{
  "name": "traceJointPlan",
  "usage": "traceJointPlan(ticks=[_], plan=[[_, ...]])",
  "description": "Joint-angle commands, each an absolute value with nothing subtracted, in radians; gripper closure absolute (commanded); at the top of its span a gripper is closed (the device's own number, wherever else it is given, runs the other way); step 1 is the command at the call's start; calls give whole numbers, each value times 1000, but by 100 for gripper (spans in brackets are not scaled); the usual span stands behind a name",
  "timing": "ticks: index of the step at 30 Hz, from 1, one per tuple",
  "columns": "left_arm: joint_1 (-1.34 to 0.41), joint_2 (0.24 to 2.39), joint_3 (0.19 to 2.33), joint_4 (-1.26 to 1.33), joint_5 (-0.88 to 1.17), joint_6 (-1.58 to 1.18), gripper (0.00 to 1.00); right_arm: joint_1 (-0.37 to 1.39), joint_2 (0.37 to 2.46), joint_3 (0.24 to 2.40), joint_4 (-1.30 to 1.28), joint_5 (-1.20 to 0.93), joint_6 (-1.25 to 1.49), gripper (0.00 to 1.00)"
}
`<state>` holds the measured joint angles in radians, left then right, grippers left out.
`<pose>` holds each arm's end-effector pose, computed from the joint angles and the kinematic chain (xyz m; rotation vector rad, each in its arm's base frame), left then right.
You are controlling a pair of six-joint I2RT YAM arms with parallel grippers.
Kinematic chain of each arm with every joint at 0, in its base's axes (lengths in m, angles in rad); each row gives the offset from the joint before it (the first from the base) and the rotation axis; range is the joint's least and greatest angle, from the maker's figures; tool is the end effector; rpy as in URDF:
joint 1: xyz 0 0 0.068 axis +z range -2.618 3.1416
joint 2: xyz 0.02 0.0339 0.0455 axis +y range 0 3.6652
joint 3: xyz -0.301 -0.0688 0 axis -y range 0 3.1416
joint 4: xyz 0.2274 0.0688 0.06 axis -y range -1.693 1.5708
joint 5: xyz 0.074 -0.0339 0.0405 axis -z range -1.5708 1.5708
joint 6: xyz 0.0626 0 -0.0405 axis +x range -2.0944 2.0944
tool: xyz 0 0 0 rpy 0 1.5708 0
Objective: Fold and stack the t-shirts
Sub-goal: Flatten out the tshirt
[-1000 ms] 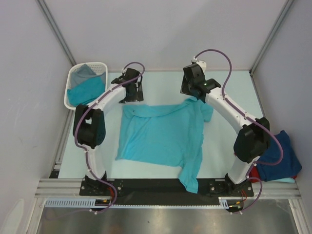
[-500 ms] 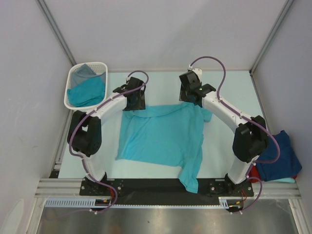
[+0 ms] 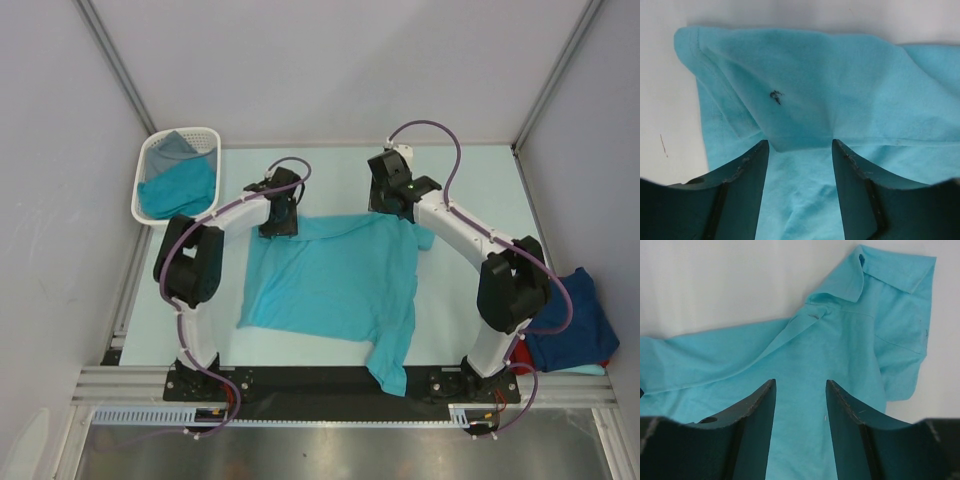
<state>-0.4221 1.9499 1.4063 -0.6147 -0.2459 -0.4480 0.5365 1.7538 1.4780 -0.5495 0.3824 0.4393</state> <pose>0.3812 -0.1545 0.2034 -0.1034 2.6646 0.0637 0.3553 0.1841 0.3082 0.0625 2.3202 0.0285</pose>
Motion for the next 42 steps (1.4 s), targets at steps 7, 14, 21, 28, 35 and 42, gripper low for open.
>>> traceJointPlan(ticks=[7, 14, 21, 28, 35, 42], plan=[[-403, 1974, 1488, -614, -264, -462, 47, 537, 1707, 1447, -505, 370, 430, 53], [-387, 1979, 1505, -629, -270, -459, 62, 534, 1700, 1433, -496, 368, 426, 55], [-382, 1983, 1500, -641, -272, -454, 78, 531, 1709, 1436, -494, 362, 428, 57], [-371, 1999, 1522, -653, -272, -451, 100, 526, 1716, 1445, -494, 353, 433, 60], [-341, 2045, 1660, -699, -287, -436, 100, 528, 1720, 1463, -506, 353, 433, 62], [-302, 2149, 1925, -779, -284, -414, 100, 529, 1724, 1476, -512, 347, 437, 64]])
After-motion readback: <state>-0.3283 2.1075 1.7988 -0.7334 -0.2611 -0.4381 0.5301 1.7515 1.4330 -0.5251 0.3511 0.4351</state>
